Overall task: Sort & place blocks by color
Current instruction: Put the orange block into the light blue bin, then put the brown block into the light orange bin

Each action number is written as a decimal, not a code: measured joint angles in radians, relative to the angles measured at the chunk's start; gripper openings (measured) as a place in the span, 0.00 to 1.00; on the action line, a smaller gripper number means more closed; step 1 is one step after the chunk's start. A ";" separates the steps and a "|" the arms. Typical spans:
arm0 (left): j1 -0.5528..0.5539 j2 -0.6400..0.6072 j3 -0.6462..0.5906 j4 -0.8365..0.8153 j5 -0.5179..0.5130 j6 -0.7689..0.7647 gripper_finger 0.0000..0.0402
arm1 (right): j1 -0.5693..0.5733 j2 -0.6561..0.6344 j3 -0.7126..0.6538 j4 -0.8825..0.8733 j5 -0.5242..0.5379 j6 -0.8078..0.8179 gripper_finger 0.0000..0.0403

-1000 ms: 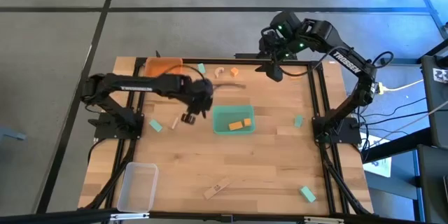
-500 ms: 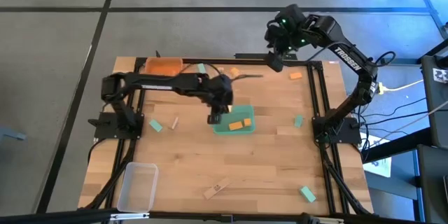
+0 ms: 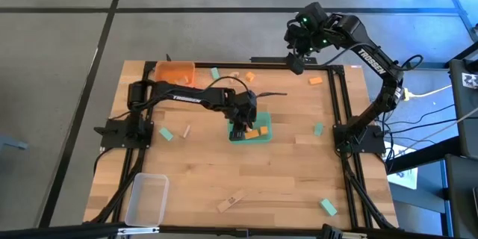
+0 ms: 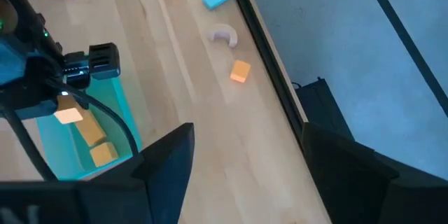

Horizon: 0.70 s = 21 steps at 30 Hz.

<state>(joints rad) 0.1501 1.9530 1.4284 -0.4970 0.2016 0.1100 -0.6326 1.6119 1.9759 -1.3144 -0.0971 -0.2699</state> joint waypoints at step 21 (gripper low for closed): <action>0.030 -0.201 0.000 -0.227 -0.213 -0.346 0.50 | -0.002 0.000 0.000 -0.005 -0.002 -0.001 0.66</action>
<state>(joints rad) 0.1803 1.7522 1.4288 -0.7238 -0.0110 -0.2365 -0.6350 1.6119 1.9759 -1.3197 -0.0986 -0.2707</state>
